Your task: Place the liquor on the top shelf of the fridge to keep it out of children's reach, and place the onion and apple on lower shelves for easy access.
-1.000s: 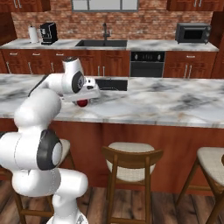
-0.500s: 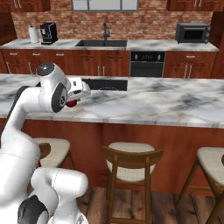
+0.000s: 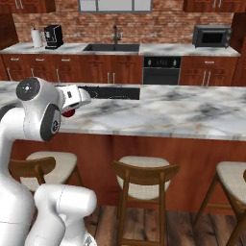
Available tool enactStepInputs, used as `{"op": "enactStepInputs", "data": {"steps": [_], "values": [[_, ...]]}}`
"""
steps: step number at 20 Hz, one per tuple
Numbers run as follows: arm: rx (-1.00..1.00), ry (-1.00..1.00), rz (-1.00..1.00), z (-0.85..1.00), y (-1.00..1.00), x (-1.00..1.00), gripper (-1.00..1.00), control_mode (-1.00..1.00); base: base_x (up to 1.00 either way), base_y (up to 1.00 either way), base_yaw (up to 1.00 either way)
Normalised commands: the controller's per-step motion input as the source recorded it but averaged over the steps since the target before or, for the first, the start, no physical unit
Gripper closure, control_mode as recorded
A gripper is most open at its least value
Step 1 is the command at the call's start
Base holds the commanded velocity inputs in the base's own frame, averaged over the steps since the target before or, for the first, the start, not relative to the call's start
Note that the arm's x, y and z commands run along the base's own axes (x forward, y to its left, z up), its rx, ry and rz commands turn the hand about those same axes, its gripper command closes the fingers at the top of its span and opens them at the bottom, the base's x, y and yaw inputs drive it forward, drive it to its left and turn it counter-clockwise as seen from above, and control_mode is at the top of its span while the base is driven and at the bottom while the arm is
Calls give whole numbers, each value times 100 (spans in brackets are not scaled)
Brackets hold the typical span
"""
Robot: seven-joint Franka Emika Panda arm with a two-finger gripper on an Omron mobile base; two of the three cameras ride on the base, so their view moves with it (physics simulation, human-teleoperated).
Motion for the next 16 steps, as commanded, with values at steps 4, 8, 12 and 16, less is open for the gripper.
{"op": "enactStepInputs", "data": {"steps": [4, 8, 12, 16], "values": [[0, -8, 4, 59, 0, -35, 100, -100, 0, 0, 0], [0, -2, 4, 47, 0, -39, 100, -100, 0, 0, 0], [0, 0, 1, 9, 0, -12, 100, 100, -56, 0, 1], [0, 0, 0, 0, 0, 0, 100, 100, -96, -20, -6]]}}
